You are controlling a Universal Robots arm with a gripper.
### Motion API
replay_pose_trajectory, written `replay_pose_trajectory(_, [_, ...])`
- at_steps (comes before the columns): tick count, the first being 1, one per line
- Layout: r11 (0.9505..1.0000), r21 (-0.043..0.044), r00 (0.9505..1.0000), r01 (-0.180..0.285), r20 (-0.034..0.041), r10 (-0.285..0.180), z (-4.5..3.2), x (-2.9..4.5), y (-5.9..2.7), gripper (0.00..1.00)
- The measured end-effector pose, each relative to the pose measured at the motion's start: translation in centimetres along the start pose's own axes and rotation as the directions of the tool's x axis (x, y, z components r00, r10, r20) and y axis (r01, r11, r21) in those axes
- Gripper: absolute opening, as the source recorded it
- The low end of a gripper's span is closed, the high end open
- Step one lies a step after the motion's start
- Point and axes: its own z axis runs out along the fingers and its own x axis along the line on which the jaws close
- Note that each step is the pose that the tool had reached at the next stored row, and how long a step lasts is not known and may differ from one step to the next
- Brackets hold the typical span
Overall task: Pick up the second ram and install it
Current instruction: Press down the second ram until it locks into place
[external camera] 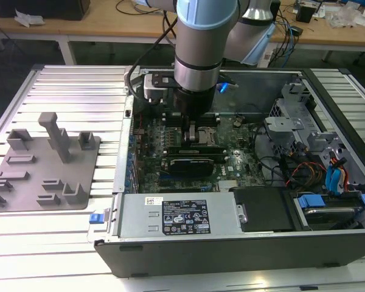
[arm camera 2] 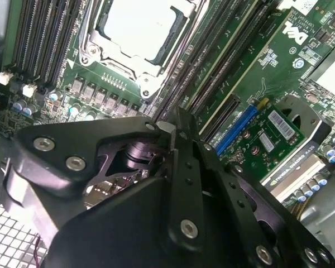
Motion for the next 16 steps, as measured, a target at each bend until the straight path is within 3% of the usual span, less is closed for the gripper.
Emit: replay_pose_trajectory(16, [1.0,-0.0002,1.0,0.0,-0.0003,0.0,1.02,0.05,-0.01,0.08])
